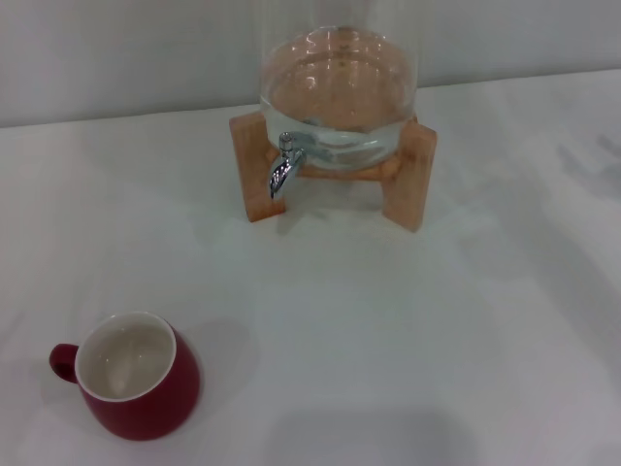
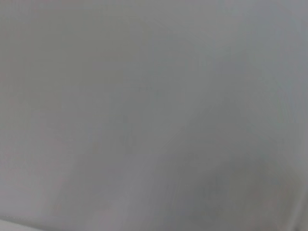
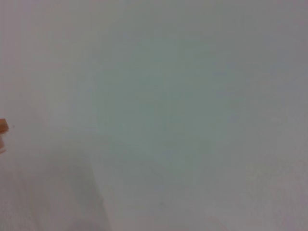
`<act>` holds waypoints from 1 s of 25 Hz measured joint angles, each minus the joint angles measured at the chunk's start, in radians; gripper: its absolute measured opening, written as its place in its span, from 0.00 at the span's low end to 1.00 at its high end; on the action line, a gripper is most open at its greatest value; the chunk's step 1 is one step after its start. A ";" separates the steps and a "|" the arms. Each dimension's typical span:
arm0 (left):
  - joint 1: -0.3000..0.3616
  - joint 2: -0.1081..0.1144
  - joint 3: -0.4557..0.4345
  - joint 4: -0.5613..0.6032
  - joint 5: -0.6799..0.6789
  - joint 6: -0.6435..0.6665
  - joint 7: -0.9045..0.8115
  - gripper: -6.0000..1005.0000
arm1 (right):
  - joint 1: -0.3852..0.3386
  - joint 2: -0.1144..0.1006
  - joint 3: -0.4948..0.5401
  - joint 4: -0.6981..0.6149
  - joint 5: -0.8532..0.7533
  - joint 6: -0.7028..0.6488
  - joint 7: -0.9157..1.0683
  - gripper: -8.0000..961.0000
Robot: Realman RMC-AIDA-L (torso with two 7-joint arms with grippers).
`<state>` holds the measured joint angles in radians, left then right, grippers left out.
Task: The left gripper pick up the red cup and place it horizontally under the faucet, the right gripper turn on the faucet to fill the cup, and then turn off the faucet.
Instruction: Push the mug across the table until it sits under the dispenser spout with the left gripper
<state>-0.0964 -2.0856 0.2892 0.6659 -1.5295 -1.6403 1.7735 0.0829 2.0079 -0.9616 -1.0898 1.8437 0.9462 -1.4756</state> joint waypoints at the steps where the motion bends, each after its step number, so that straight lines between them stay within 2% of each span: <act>1: 0.003 0.000 -0.012 -0.009 -0.014 -0.001 0.001 0.87 | 0.000 0.000 0.000 0.000 0.000 0.001 0.000 0.78; 8: 0.002 0.002 -0.005 -0.025 -0.020 -0.008 0.069 0.87 | 0.002 0.000 0.001 0.002 0.000 0.001 0.000 0.78; 16: -0.032 0.001 -0.005 -0.198 0.008 0.020 0.425 0.87 | 0.004 0.000 0.003 0.007 0.000 -0.002 0.000 0.78; 22: -0.021 0.001 -0.012 -0.318 -0.001 0.028 0.668 0.87 | 0.007 0.000 0.026 0.012 0.000 0.002 0.000 0.78; 25: -0.011 0.001 -0.014 -0.354 -0.003 0.029 0.721 0.87 | 0.011 0.000 0.029 0.013 0.000 0.002 0.000 0.78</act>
<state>-0.1075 -2.0846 0.2748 0.3124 -1.5328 -1.6114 2.4944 0.0936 2.0080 -0.9329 -1.0767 1.8437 0.9478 -1.4756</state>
